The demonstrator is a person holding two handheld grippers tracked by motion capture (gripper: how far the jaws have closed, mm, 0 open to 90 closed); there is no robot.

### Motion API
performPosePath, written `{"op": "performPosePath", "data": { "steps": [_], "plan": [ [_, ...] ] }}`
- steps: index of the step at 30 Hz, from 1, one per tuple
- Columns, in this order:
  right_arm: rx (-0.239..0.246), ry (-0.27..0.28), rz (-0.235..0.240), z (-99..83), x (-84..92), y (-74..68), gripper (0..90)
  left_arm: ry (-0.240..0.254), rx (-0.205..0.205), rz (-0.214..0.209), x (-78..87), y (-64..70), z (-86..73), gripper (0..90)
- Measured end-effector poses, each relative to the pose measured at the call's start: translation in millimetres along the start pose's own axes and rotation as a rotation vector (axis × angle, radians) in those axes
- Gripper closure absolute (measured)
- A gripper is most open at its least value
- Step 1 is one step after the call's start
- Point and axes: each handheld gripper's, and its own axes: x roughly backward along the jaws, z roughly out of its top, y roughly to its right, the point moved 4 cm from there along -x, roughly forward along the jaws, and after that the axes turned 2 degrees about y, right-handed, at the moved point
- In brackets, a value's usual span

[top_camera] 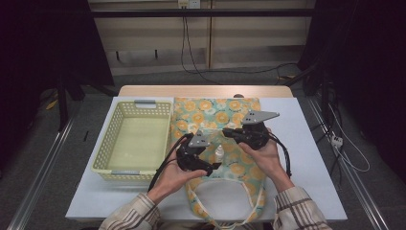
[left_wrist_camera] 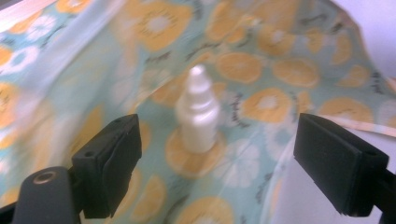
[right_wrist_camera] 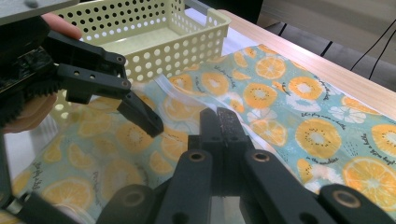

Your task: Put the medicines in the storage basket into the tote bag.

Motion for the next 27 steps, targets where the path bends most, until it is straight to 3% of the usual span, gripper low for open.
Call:
{"op": "performPosePath", "data": {
  "steps": [4,5,6,13,15,16,17,18,21,27],
  "plan": [
    [-0.001,-0.002,0.000,-0.6,-1.1,0.2,90.0,0.004,-0.016,-0.007,10.5,4.9,1.1,12.8],
    [-0.001,-0.003,0.000,-0.9,-1.1,0.7,90.0,-0.006,-0.031,0.029,13.4,6.0,1.5,12.9],
    [-0.002,-0.002,-0.001,-1.0,-1.1,1.0,90.0,0.004,-0.027,-0.011,14.2,7.9,1.4,12.9],
    [-0.005,0.001,0.001,-0.3,-1.0,0.6,90.0,0.000,-0.052,-0.045,21.4,19.8,-9.5,15.8],
    [-0.011,-0.003,0.003,-1.8,-2.7,0.6,90.0,-0.002,-0.050,-0.083,22.2,22.8,-13.0,17.6],
    [-0.015,-0.007,0.004,-2.7,-4.0,0.7,90.0,-0.021,-0.061,-0.072,22.7,23.9,-14.7,19.6],
    [-0.014,-0.013,0.005,-3.7,-5.3,0.6,90.0,-0.023,-0.061,-0.122,21.3,25.1,-16.9,22.3],
    [-0.012,-0.016,0.005,-4.3,-6.4,0.4,90.0,-0.043,-0.071,-0.138,19.6,26.5,-19.2,25.0],
    [-0.007,-0.019,0.005,-4.8,-6.3,-0.3,90.0,-0.073,-0.084,-0.148,11.0,29.7,-24.6,27.8],
    [-0.013,-0.014,0.005,-5.8,-2.5,0.7,90.0,-0.094,-0.087,-0.107,2.6,28.9,-30.8,22.9]
  ]
}}
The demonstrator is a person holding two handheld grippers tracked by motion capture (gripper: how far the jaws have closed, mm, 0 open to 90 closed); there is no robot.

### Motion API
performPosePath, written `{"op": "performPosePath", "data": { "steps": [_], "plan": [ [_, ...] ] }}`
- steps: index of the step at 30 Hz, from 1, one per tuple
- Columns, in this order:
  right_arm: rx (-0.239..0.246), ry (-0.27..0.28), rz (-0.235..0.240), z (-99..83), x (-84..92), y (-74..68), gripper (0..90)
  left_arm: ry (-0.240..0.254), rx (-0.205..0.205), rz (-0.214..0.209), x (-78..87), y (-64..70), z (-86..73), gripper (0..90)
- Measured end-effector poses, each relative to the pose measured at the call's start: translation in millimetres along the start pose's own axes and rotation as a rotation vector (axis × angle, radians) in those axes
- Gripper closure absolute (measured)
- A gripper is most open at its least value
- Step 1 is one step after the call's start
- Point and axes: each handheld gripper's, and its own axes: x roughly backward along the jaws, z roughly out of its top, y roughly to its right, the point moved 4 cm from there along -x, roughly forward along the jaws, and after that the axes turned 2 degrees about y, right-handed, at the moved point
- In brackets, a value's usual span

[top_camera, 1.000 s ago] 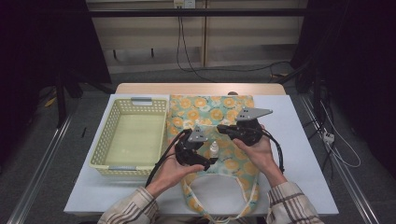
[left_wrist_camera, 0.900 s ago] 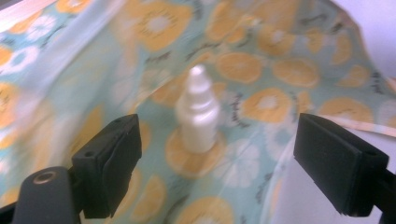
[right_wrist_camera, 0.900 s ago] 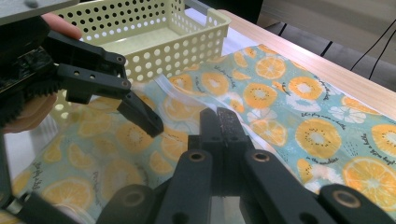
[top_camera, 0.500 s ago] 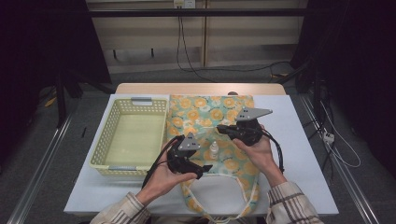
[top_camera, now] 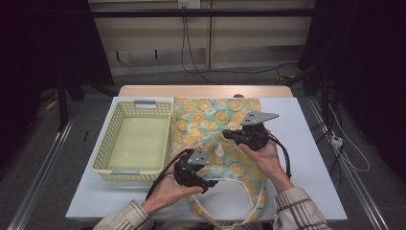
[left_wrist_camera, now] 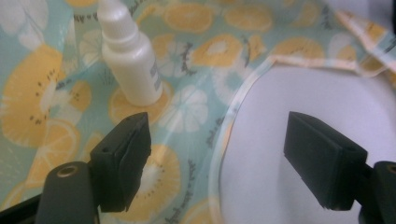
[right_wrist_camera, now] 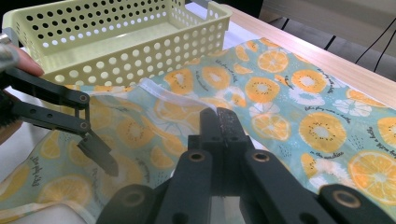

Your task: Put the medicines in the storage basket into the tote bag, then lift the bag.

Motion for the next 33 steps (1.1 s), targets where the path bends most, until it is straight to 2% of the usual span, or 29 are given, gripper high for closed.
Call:
{"op": "performPosePath", "data": {
  "steps": [3,8,10,11,12,13,14,15,16,17,20,22,23,24,25,28,29,31,33],
  "plan": [
    [0.003,-0.004,0.004,-0.5,-2.0,-0.5,90.0,-0.026,-0.005,0.010,-5.9,-4.0,-6.4,21.5],
    [-0.004,-0.004,0.009,-0.5,-3.8,-1.1,90.0,-0.077,0.005,-0.017,-14.1,-8.8,-14.5,22.7],
    [-0.005,-0.008,0.014,-1.5,-5.0,-1.7,90.0,-0.095,-0.017,-0.019,-18.2,-6.7,-16.3,22.5],
    [-0.007,-0.009,0.015,-2.0,-6.0,-1.5,90.0,-0.118,-0.031,-0.016,-20.8,-6.7,-17.9,22.5],
    [-0.009,-0.012,0.016,-2.4,-6.9,-1.3,90.0,-0.114,-0.018,-0.014,-24.3,-7.8,-18.9,23.0],
    [-0.008,-0.013,0.017,-2.8,-7.8,-1.1,90.0,-0.132,-0.007,0.012,-23.6,-10.3,-18.2,20.9],
    [-0.002,-0.016,0.015,-3.2,-8.4,-0.7,90.0,-0.129,-0.007,0.013,-23.5,-12.2,-17.8,21.8],
    [-0.004,-0.017,0.014,-3.3,-8.3,-1.0,90.0,-0.128,-0.003,0.012,-23.7,-13.4,-17.5,25.0],
    [-0.002,-0.018,0.015,-3.5,-7.9,-1.0,90.0,-0.122,-0.003,-0.014,-24.5,-14.4,-17.3,26.5],
    [0.000,-0.019,0.013,-3.5,-7.4,-0.9,90.0,-0.111,0.013,-0.013,-25.0,-14.4,-16.4,28.5],
    [-0.003,-0.017,0.010,-3.9,-6.6,-0.4,90.0,-0.111,0.022,-0.008,-23.7,-17.1,-15.2,39.1],
    [-0.002,-0.019,0.010,-4.6,-6.7,-0.5,90.0,-0.103,0.037,0.001,-23.0,-19.9,-15.0,50.0],
    [-0.003,-0.018,0.012,-4.8,-6.8,-0.6,90.0,-0.118,0.049,0.037,-21.8,-22.2,-14.8,54.9],
    [-0.003,-0.018,0.013,-5.0,-6.9,-0.9,90.0,-0.095,0.067,0.010,-22.5,-24.8,-15.0,60.7],
    [-0.003,-0.017,0.015,-5.1,-6.8,-1.0,90.0,-0.094,0.081,0.020,-22.2,-26.5,-15.2,65.9],
    [-0.003,-0.017,0.017,-5.5,-7.1,-0.3,90.0,-0.109,0.079,0.021,-21.5,-25.6,-14.6,79.0],
    [-0.004,-0.018,0.017,-5.8,-7.3,0.2,90.0,-0.094,0.093,0.024,-22.9,-24.4,-14.0,88.2],
    [-0.004,-0.018,0.015,-6.4,-7.6,1.3,90.0,-0.093,0.115,0.018,-22.3,-25.1,-14.0,90.0],
    [-0.007,-0.019,0.020,-6.7,-8.1,1.2,90.0,-0.085,0.120,0.028,-21.9,-24.9,-14.2,90.0]
  ]
}}
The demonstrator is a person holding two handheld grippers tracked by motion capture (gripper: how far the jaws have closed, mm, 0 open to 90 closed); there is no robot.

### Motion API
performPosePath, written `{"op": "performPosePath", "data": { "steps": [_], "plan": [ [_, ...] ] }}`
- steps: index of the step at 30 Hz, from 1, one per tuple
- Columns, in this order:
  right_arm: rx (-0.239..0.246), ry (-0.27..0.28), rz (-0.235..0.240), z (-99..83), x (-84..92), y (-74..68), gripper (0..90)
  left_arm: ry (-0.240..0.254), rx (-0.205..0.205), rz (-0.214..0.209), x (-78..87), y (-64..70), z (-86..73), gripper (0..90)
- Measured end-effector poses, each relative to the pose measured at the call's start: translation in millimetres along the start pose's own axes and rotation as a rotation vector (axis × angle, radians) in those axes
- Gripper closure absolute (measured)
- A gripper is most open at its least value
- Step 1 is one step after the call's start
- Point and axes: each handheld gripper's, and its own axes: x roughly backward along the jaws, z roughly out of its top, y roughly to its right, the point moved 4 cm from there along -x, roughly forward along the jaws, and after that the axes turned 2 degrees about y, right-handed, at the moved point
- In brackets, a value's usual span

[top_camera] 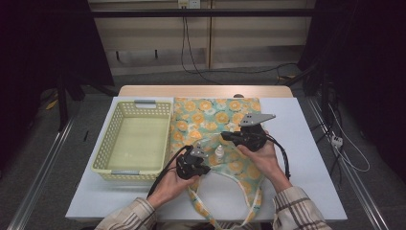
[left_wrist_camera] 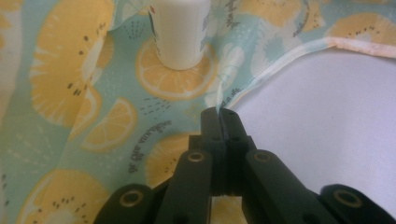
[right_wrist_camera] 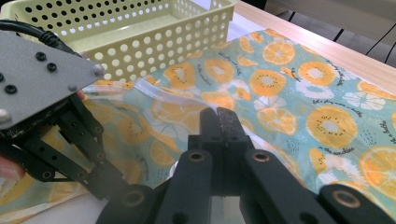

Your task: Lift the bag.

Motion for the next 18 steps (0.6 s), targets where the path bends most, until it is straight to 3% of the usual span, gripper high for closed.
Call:
{"op": "performPosePath", "data": {
  "steps": [1,2,8,9,12,14,15,16,18],
  "plan": [
    [0.000,-0.001,0.000,-0.1,-0.1,0.0,90.0,-0.019,-0.034,0.035,2.6,-0.7,0.6,90.0],
    [0.003,0.000,0.000,0.0,-0.1,0.4,90.0,0.009,-0.009,0.002,2.6,1.1,1.7,90.0],
    [-0.006,0.015,-0.014,2.4,4.3,4.7,90.0,0.126,-0.009,-0.005,24.1,10.2,16.1,90.0],
    [-0.005,0.017,-0.018,3.0,5.3,5.5,90.0,0.146,-0.016,-0.023,29.6,11.6,19.3,90.0],
    [-0.006,0.028,-0.033,6.2,9.3,7.8,90.0,0.229,-0.016,-0.028,44.2,15.6,31.3,90.0],
    [-0.005,0.040,-0.044,10.5,14.0,9.7,90.0,0.259,-0.034,-0.021,54.5,17.0,39.4,90.0],
    [-0.004,0.049,-0.049,13.0,16.3,10.2,90.0,0.269,-0.038,0.011,59.7,17.8,43.6,90.0],
    [-0.002,0.056,-0.053,15.4,18.3,10.8,90.0,0.292,-0.046,-0.020,64.6,18.1,47.7,90.0],
    [0.001,0.068,-0.059,20.3,20.7,11.6,90.0,0.328,-0.042,-0.020,74.6,18.0,55.0,90.0]
  ]
}}
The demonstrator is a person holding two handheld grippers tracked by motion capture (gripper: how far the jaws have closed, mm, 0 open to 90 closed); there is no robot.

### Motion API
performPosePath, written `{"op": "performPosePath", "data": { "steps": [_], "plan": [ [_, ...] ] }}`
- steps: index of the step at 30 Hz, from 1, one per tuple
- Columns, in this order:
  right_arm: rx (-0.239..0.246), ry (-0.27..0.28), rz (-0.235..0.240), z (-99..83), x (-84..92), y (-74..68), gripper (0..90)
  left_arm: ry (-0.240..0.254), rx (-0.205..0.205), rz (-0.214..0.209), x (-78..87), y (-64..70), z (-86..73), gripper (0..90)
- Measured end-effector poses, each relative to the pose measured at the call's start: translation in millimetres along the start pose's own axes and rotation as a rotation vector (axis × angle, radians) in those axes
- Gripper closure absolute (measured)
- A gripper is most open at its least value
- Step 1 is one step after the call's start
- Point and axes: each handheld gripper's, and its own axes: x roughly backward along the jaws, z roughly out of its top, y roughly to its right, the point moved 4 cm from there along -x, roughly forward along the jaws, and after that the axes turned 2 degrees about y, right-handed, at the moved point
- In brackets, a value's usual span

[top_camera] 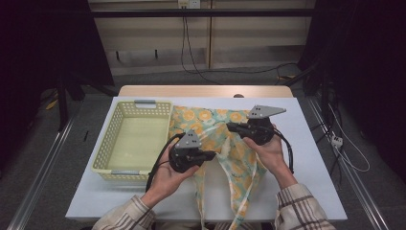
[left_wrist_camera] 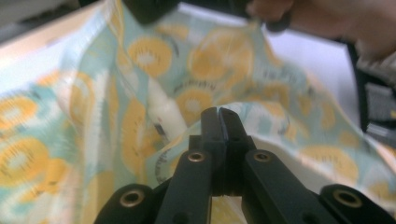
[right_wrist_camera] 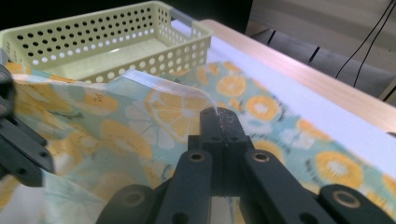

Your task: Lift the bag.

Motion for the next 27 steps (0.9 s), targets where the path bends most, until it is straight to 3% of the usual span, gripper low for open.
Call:
{"op": "performPosePath", "data": {
  "steps": [7,13,18,20,27],
  "plan": [
    [0.013,0.052,-0.014,26.0,3.7,4.1,90.0,0.121,0.008,0.012,21.1,-5.8,26.7,90.0],
    [0.018,0.093,-0.035,49.6,8.9,10.2,90.0,0.190,0.017,0.025,37.5,-10.8,42.1,90.0],
    [0.023,0.119,-0.059,63.2,9.3,11.4,90.0,0.228,0.010,0.036,49.6,-13.3,53.6,90.0],
    [0.025,0.133,-0.064,70.5,10.9,13.3,90.0,0.223,-0.047,0.090,54.3,-13.6,59.5,90.0],
    [0.019,0.189,-0.089,98.3,19.5,21.8,90.0,0.264,-0.042,0.078,65.8,-16.0,77.5,90.0]
  ]
}}
